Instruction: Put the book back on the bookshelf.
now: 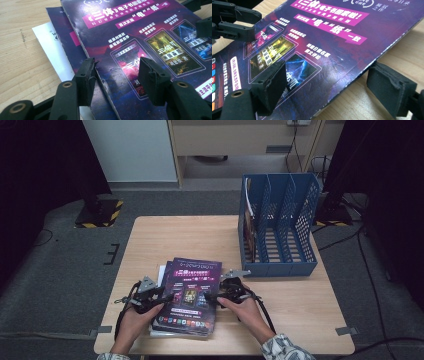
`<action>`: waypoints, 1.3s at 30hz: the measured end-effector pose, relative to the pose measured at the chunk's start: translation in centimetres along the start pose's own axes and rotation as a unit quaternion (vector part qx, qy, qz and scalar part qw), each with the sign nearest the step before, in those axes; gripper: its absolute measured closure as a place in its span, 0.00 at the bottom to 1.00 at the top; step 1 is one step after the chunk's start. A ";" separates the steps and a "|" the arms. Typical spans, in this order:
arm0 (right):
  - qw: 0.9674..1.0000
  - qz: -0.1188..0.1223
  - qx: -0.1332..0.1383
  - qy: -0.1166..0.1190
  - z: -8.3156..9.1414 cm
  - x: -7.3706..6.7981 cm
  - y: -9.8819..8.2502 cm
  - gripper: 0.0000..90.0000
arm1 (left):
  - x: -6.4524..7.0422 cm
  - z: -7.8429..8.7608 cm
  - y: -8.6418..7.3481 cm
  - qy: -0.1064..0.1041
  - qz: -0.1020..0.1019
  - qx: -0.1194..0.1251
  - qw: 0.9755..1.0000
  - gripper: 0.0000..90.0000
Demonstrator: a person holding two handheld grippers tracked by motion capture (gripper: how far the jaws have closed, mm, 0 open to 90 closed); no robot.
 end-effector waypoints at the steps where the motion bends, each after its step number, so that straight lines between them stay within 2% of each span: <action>1: 1.000 0.004 0.001 -0.004 0.1 -0.1 0.1 0.19 | 0.0 0.0 0.0 0.000 0.001 0.000 1.000 0.53; 8: 0.999 0.016 0.030 0.008 0.8 -1.0 2.4 0.23 | 0.0 0.0 0.0 0.000 0.001 0.001 1.000 0.52; 15: 0.999 0.029 0.022 0.026 0.0 -2.0 3.9 0.27 | 0.0 0.0 -0.1 -0.001 0.002 0.003 1.000 0.52; 18: 0.999 0.032 0.017 0.024 -0.5 -2.3 4.5 0.28 | -0.1 0.0 -0.1 -0.003 0.002 0.004 1.000 0.52; 30: 1.000 0.000 0.007 0.021 -2.4 -2.4 6.2 0.27 | -0.1 0.0 -0.1 -0.004 0.003 0.005 1.000 0.52; 39: 1.000 0.010 0.004 0.018 -3.4 -3.0 6.3 0.32 | -0.1 0.0 -0.1 -0.004 0.004 0.005 1.000 0.52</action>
Point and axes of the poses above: each handheld gripper's, and its own axes: z roughly backward along the jaws, y roughly out of its top, x roughly to its right, the point moved 9 cm from there along -z, roughly forward along the jaws, and after that the axes turned 6 degrees about -z, right-handed, at the moved point
